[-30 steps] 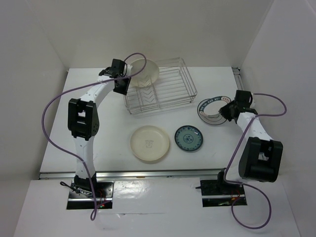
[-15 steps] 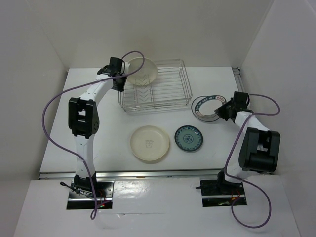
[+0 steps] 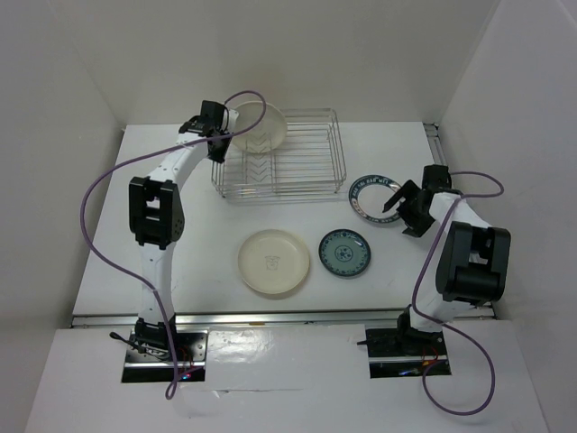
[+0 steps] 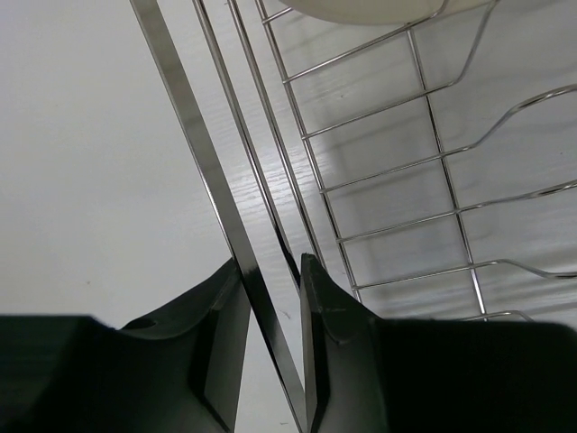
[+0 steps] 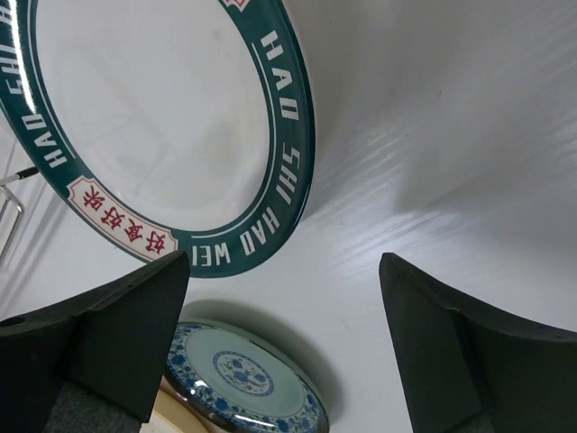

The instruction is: Unload the plates from the dish rack

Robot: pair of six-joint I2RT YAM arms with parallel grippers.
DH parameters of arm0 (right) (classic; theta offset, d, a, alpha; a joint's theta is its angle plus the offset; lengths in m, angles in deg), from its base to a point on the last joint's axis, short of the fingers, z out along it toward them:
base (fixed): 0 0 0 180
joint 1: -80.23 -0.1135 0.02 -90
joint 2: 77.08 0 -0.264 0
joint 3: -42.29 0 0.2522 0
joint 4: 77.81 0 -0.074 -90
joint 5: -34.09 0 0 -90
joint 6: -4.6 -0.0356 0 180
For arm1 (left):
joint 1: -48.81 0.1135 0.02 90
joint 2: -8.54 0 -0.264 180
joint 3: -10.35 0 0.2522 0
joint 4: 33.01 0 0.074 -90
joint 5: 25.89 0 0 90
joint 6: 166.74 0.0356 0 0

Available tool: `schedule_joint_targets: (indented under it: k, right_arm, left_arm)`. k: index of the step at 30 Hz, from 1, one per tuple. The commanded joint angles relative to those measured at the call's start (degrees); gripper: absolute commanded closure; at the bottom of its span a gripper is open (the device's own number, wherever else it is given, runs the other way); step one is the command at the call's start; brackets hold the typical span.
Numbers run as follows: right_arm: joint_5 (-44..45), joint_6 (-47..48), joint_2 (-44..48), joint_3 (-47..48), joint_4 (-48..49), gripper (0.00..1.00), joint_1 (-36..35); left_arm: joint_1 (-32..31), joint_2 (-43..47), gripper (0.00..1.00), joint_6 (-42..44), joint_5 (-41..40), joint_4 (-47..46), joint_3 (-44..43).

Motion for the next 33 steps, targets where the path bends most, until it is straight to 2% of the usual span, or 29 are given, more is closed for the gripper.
schedule_joint_targets:
  k: [1, 5, 10, 17, 19, 24, 28, 33]
  right_arm:
    - [2.2, 3.9, -0.7, 2.5, -2.4, 0.07, -0.4]
    - [-0.7, 3.4, -4.4, 5.0, 0.9, 0.08, -0.4]
    - [-0.7, 3.5, -10.3, 7.8, 2.8, 0.09, -1.0]
    - [0.4, 4.0, -11.0, 10.0, 2.0, 0.09, -2.1]
    - [1.1, 4.5, -9.5, 10.0, 2.0, 0.09, -2.1]
    - [1.6, 5.1, -7.2, 10.0, 0.9, 0.09, -2.1]
    - [1.6, 5.1, -6.0, 11.8, -1.1, 0.09, -3.2]
    - [1.6, 5.1, -5.4, 13.5, -2.3, 0.09, -4.5]
  left_arm:
    - [0.4, 0.2, 0.61, 6.1, -4.9, -3.7, -4.6]
    - [0.4, 0.2, 0.58, 6.1, -4.9, -3.1, -6.8]
    - [0.4, 1.6, 0.42, 5.4, -3.5, -3.1, -8.3]
    - [0.4, 4.3, 0.31, 6.5, 3.3, -3.6, -8.3]
    - [0.4, 4.3, 0.29, 8.8, 7.7, -7.1, -8.3]
    - [0.4, 1.8, 0.25, 12.6, 10.6, -20.4, -6.3]
    - [0.4, -4.8, 0.21, 13.2, 11.2, -21.2, -14.4]
    - [0.4, -6.0, 0.18, 14.2, 16.5, -26.0, -13.0]
